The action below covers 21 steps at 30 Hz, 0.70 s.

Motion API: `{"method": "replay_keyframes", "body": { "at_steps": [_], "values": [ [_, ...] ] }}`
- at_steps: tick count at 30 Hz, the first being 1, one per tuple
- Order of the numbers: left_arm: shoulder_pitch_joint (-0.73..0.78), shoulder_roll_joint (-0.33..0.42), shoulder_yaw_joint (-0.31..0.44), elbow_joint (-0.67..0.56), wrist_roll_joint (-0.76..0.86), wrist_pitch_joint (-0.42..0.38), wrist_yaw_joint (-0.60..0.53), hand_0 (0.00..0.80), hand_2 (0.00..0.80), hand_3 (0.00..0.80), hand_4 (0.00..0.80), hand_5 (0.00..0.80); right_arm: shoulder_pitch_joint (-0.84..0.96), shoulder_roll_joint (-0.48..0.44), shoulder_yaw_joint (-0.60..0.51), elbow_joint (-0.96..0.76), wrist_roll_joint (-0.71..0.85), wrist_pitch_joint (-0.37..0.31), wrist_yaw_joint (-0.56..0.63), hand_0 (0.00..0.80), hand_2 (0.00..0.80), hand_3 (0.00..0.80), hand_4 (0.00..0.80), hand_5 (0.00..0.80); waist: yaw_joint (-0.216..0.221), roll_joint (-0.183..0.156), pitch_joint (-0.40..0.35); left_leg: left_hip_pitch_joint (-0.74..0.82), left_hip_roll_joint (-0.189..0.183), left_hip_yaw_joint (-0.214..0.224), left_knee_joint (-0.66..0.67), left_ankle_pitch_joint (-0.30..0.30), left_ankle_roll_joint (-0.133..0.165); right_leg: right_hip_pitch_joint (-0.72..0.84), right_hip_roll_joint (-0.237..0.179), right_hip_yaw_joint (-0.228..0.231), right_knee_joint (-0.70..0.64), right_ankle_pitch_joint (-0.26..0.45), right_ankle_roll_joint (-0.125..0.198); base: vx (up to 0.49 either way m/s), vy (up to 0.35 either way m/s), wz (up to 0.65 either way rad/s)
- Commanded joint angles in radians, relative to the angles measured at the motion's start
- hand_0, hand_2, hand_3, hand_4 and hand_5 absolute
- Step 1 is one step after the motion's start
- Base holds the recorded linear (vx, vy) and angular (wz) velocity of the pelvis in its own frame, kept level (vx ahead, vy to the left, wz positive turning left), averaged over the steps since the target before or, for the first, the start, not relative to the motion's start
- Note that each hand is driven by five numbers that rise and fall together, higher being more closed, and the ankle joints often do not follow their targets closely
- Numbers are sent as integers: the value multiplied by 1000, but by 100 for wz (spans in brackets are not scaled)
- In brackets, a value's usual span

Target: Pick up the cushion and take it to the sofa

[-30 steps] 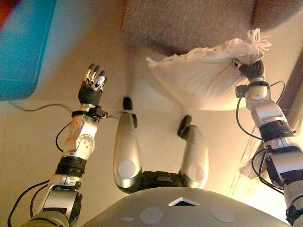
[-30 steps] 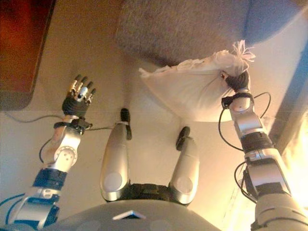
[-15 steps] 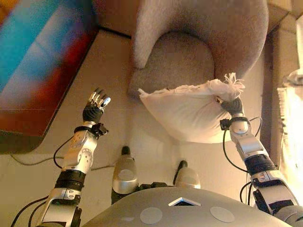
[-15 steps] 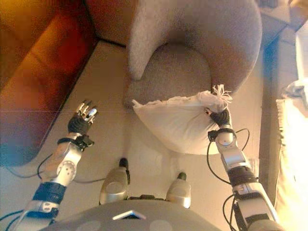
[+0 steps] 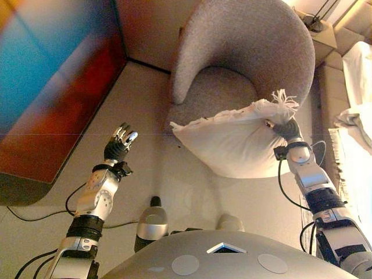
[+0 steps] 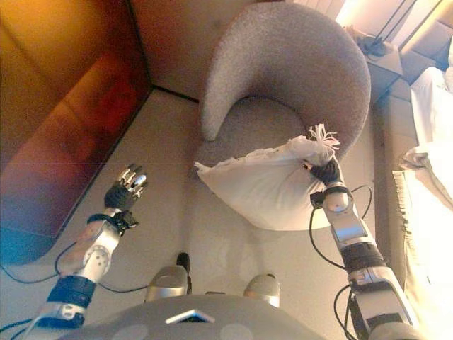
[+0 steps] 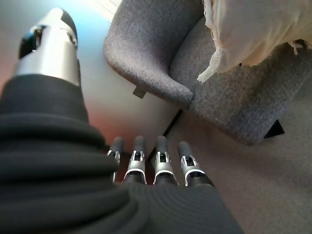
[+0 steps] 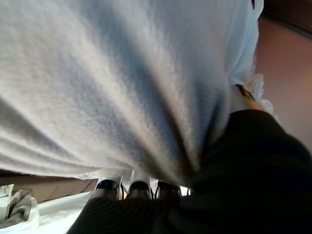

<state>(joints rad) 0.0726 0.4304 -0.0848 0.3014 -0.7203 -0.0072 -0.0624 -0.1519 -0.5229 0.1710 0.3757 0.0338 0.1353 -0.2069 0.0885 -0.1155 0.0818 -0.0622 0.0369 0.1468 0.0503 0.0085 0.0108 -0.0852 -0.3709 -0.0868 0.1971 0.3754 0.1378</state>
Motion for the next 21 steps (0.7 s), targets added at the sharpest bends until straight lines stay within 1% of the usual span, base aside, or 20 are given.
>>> {"method": "replay_keyframes", "body": {
  "at_steps": [1,3,4,5,7,8,9,11,12,13,14,15,17,18,19,20,21],
  "values": [
    [-24,-29,-4,-48,9,-31,-8,0,0,0,0,0,-112,-69,-58,-32,33,-74,-46,800,800,800,800,800,-15,34,-50,25,-19,-89,45,-57,9,-69,70,35,113,-11,47,237,38,12],
    [-27,-34,-2,-43,7,-33,-2,0,0,0,0,0,-122,-71,-50,-19,49,-71,-54,800,800,800,800,800,-30,21,-45,54,-30,-101,32,-68,7,-81,100,36,64,-20,45,286,-57,17],
    [-28,-37,-7,-49,12,-36,11,0,0,0,0,0,-139,-77,-50,-14,81,-65,-56,800,800,800,800,800,-46,-6,-44,75,-45,-116,25,-86,4,-105,132,48,-19,-33,44,372,-124,14],
    [-25,-39,-11,-54,18,-41,18,0,0,0,0,0,-149,-81,-54,-13,91,-62,-55,800,800,800,800,800,-60,-19,-39,99,-54,-129,20,-107,4,-126,154,47,-86,-41,45,414,-115,17],
    [-19,-42,-16,-65,20,-43,29,0,0,0,0,0,-165,-91,-63,-12,102,-62,-54,800,800,800,800,800,-81,-22,-28,144,-62,-159,11,-143,12,-161,198,28,-189,-49,47,377,-40,36],
    [-18,-44,-19,-64,19,-44,28,0,0,0,0,0,-172,-97,-69,-16,108,-60,-52,800,800,800,800,800,-93,-22,-23,167,-64,-174,6,-156,16,-188,215,19,-238,-32,50,399,-24,45],
    [-18,-48,-19,-61,24,-43,20,0,0,0,0,0,-174,-101,-76,-21,108,-56,-49,800,800,800,800,800,-103,-14,-18,188,-59,-186,4,-170,21,-209,232,14,-256,-18,47,412,-39,47],
    [-16,-55,-14,-53,36,-29,-5,0,0,0,0,0,-184,-108,-92,-27,98,-48,-44,800,800,800,800,800,-118,-18,-11,221,-62,-205,11,-197,32,-239,246,19,-253,8,42,383,-64,63],
    [-13,-59,-11,-49,42,-27,-12,0,0,0,0,0,-186,-113,-99,-34,90,-49,-35,800,800,800,800,800,-123,-20,-12,232,-62,-206,16,-208,36,-230,251,18,-247,9,41,308,-76,81],
    [-9,-63,-6,-48,45,-25,-18,0,0,0,0,0,-186,-120,-106,-43,80,-51,-21,800,800,800,800,800,-126,-21,-17,236,-61,-204,20,-206,37,-211,255,20,-250,-5,39,265,-72,77],
    [-7,-69,-5,-46,46,-25,-21,0,0,0,0,0,-189,-131,-112,-52,67,-49,-5,800,800,800,800,800,-129,-21,-25,238,-56,-201,31,-193,32,-195,261,24,-242,-19,33,243,-66,52],
    [-7,-78,-6,-46,44,-25,-19,0,0,0,0,0,-197,-142,-116,-64,50,-40,10,800,800,800,800,800,-135,-18,-36,244,-40,-193,46,-173,17,-184,265,24,-219,-40,23,262,-72,18],
    [-8,-93,-7,-50,43,-21,3,0,0,0,0,0,-220,-148,-110,-94,31,-16,40,800,800,800,800,800,-145,-2,-62,261,15,-177,96,-99,-34,-160,283,13,-171,-114,-12,237,-76,24],
    [-8,-99,-6,-50,37,-21,18,0,0,0,0,0,-230,-147,-101,-112,23,-8,50,800,800,800,800,800,-150,8,-73,262,37,-175,142,-32,-63,-145,294,10,-157,-140,-30,186,-93,12],
    [-10,-106,-2,-51,29,-26,29,0,0,0,0,0,-240,-151,-93,-128,16,-2,61,800,800,800,800,800,-156,13,-81,257,57,-169,214,39,-91,-129,303,9,-147,-160,-48,195,-124,-25],
    [-15,-113,0,-51,24,-31,40,0,0,0,0,0,-254,-158,-85,-141,10,1,72,800,800,800,800,800,-162,10,-85,243,70,-156,299,95,-114,-112,305,11,-142,-175,-67,200,-147,-42],
    [-22,-119,-1,-53,19,-35,53,0,0,0,0,0,-265,-165,-77,-148,7,0,80,800,800,800,800,800,-164,4,-85,217,72,-149,381,128,-125,-97,303,16,-140,-183,-84,239,-189,-44]
  ]
}}
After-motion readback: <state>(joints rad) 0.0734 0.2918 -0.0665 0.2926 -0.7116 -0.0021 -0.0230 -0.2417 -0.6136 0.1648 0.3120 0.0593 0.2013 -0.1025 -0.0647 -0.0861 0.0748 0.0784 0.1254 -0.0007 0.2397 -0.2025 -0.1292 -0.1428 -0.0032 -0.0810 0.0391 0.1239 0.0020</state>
